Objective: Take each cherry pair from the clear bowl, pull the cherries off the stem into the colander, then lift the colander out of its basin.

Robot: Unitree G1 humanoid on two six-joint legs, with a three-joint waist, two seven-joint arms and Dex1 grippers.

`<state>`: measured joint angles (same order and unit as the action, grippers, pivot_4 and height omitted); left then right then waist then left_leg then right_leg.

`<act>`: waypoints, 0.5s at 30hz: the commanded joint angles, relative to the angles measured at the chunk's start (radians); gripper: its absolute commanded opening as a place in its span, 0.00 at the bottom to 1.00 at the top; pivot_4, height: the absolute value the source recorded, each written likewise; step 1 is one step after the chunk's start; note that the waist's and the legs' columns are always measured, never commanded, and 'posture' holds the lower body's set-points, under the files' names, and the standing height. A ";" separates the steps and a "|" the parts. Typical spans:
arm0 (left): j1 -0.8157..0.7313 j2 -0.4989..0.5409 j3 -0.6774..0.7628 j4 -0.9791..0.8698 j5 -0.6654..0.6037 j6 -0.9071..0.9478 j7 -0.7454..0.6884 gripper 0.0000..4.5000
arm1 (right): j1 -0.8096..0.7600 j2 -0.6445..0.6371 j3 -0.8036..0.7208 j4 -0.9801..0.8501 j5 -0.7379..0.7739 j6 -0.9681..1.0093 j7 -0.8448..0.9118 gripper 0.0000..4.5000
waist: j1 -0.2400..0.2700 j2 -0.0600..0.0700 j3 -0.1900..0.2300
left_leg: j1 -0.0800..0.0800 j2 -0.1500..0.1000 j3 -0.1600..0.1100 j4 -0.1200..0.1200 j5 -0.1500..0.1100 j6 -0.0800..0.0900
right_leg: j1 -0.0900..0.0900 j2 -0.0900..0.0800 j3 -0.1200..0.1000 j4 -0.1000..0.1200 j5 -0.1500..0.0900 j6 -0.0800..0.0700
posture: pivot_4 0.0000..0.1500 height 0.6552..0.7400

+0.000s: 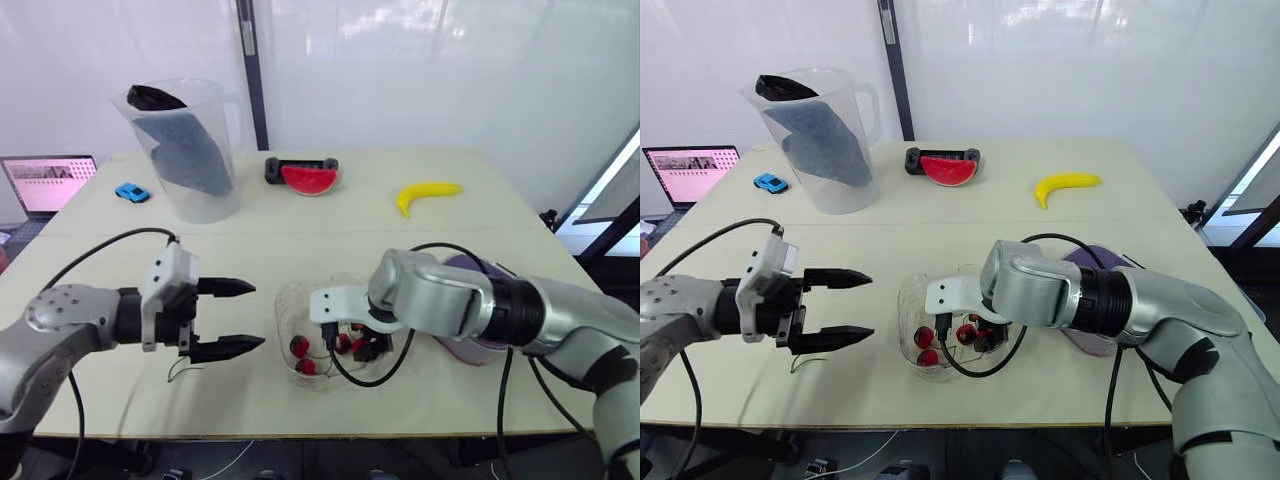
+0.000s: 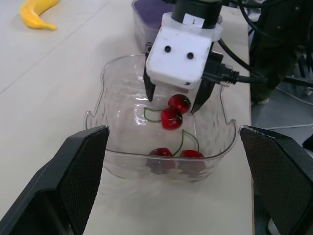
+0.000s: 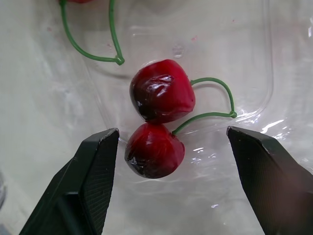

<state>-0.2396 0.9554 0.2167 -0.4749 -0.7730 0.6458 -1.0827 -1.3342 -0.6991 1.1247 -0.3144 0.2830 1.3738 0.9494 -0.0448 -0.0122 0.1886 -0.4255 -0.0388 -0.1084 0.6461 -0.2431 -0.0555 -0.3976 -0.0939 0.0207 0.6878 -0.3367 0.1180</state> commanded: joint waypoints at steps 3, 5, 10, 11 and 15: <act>-0.021 0.000 0.006 -0.018 0.001 -0.014 0.010 1.00 | 0.004 0.016 0.002 0.011 -0.023 -0.002 -0.004 0.53 | 0.000 0.000 0.000 | 0.000 0.000 0.000 0.000 0.000 0.000 | 0.000 0.000 0.000 0.000 0.000 0.000 | 1.00 1.00; -0.024 -0.001 0.004 -0.017 0.002 -0.014 0.013 1.00 | 0.006 0.018 0.005 0.015 -0.029 -0.006 -0.006 0.31 | 0.000 0.000 0.000 | 0.000 0.000 0.000 0.000 0.000 0.000 | 0.000 0.000 0.000 0.000 0.000 0.000 | 1.00 1.00; -0.039 -0.028 0.015 -0.003 -0.048 0.024 0.042 1.00 | 0.010 0.011 -0.017 0.030 -0.051 -0.068 0.009 0.31 | 0.000 0.000 0.000 | 0.000 0.000 0.000 0.000 0.000 0.000 | 0.000 0.000 0.000 0.000 0.000 0.000 | 1.00 1.00; -0.043 -0.034 0.020 0.002 -0.057 0.033 0.049 1.00 | 0.009 0.006 -0.032 0.029 -0.053 -0.087 0.017 0.31 | 0.000 0.000 0.000 | 0.000 0.000 0.000 0.000 0.000 0.000 | 0.000 0.000 0.000 0.000 0.000 0.000 | 1.00 1.00; -0.063 -0.043 0.031 0.029 -0.070 0.051 0.070 1.00 | 0.015 -0.032 -0.139 -0.011 -0.032 -0.151 0.066 0.31 | 0.001 0.000 0.000 | 0.000 0.000 0.000 0.000 0.000 0.000 | 0.000 0.000 0.000 0.000 0.000 0.000 | 1.00 1.00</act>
<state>-0.2884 0.9105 0.2126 -0.4473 -0.8214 0.6940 -1.0204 -1.3015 -0.7117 1.0645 -0.2883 0.2423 1.2501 0.9955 -0.0442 -0.0124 0.1886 -0.4256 -0.0390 -0.1084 0.6463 -0.2431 -0.0555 -0.3974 -0.0939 0.0206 0.6879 -0.3367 0.1180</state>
